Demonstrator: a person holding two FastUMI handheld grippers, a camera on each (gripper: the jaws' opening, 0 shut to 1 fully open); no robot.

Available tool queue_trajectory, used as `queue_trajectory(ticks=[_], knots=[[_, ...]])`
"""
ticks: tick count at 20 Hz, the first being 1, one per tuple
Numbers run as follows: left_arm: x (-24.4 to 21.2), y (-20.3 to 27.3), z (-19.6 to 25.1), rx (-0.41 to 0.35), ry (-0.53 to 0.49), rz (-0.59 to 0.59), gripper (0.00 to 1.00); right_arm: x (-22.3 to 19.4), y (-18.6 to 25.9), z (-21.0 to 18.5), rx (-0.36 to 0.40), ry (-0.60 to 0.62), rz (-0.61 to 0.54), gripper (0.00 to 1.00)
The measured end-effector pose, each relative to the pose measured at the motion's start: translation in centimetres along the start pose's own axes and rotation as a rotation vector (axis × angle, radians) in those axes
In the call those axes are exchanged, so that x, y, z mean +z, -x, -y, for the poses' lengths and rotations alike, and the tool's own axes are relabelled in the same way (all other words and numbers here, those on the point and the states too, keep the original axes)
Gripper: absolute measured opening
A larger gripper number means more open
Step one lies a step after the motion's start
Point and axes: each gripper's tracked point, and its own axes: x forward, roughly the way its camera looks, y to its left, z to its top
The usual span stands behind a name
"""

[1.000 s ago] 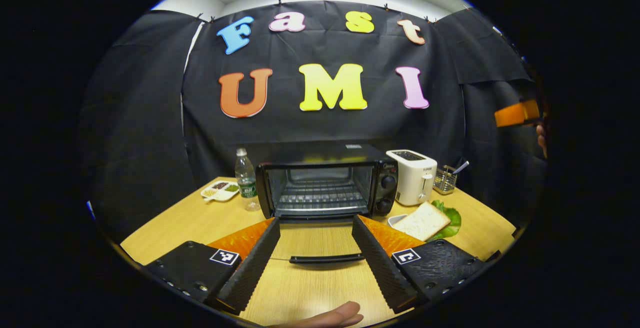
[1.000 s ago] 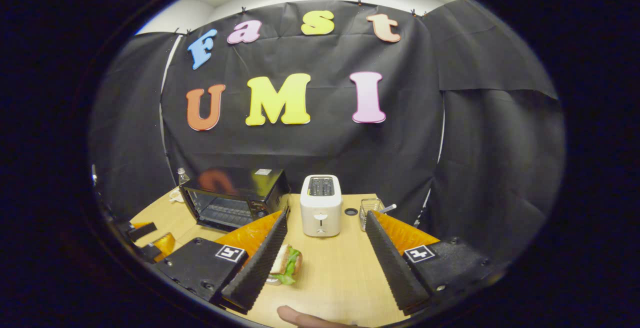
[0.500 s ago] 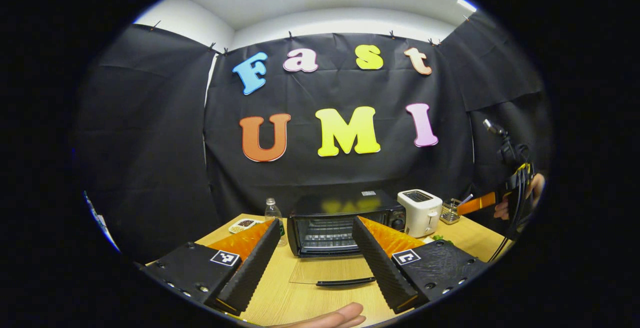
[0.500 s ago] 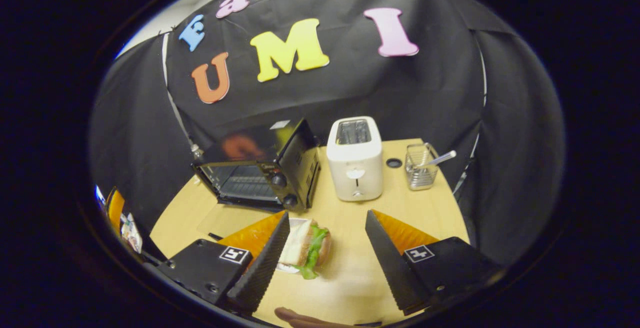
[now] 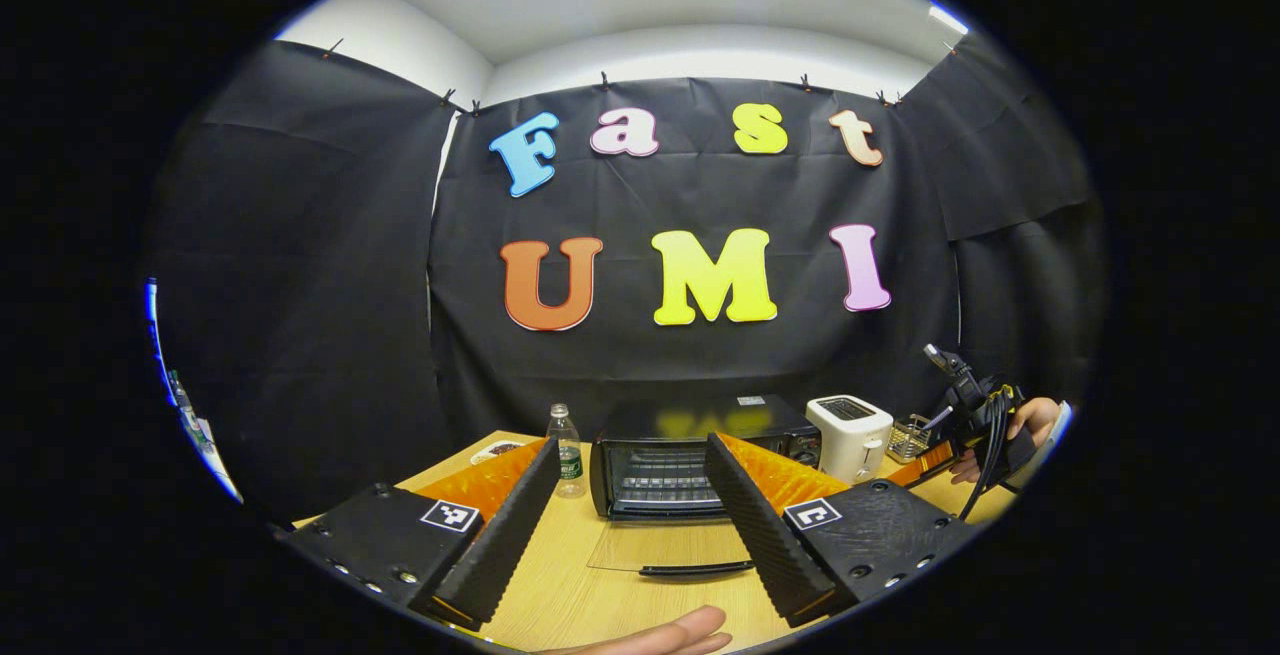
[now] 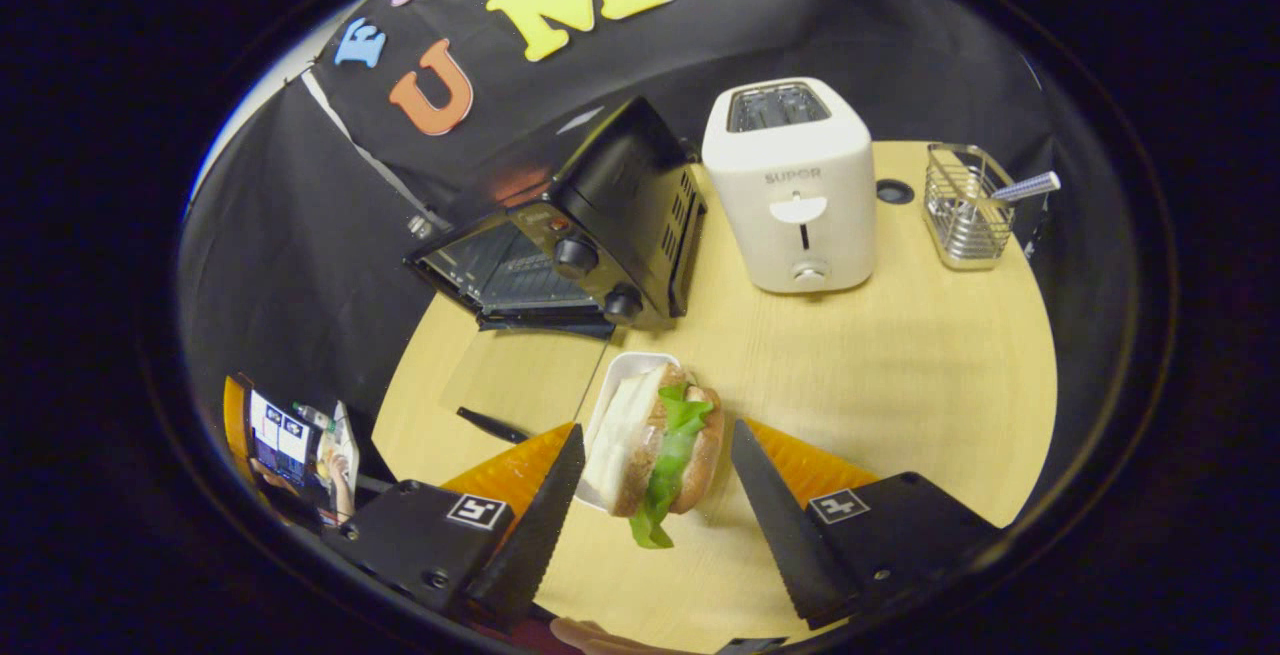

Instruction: Open the electric oven with the left hand, put the food in, and close the electric oven.

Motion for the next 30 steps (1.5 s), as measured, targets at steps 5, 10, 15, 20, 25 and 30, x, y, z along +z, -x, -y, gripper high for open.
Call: queue_trajectory(ticks=[5,10,15,20,25,30], knots=[[-0.6,-0.5,0.0,0.026,-0.023,-0.006,0.95,-0.9,-2.0,-0.8,0.124,-0.129,-0.122,0.92],[-1.4,-0.9,0.2,0.03,-0.018,-0.027,0.95,-1.9,-3.0,-0.9,0.185,-0.228,-0.198,0.82],[-1.9,-0.5,0.7,-0.001,-0.011,-0.037,0.95,-2.8,-1.6,-2.0,0.21,-0.289,-0.179,0.43],[-1.5,0.8,-0.2,-0.009,0.016,-0.016,0.95,-2.7,1.4,-4.6,0.224,-0.284,-0.078,0.43],[-2.0,1.8,-1.5,-0.011,0.046,-0.013,0.95,-3.0,1.9,-8.6,0.272,-0.387,0.06,0.42],[-2.5,2.4,-3.4,-0.01,0.074,-0.012,0.95,-2.6,0.4,-12.7,0.287,-0.546,0.287,0.42]])
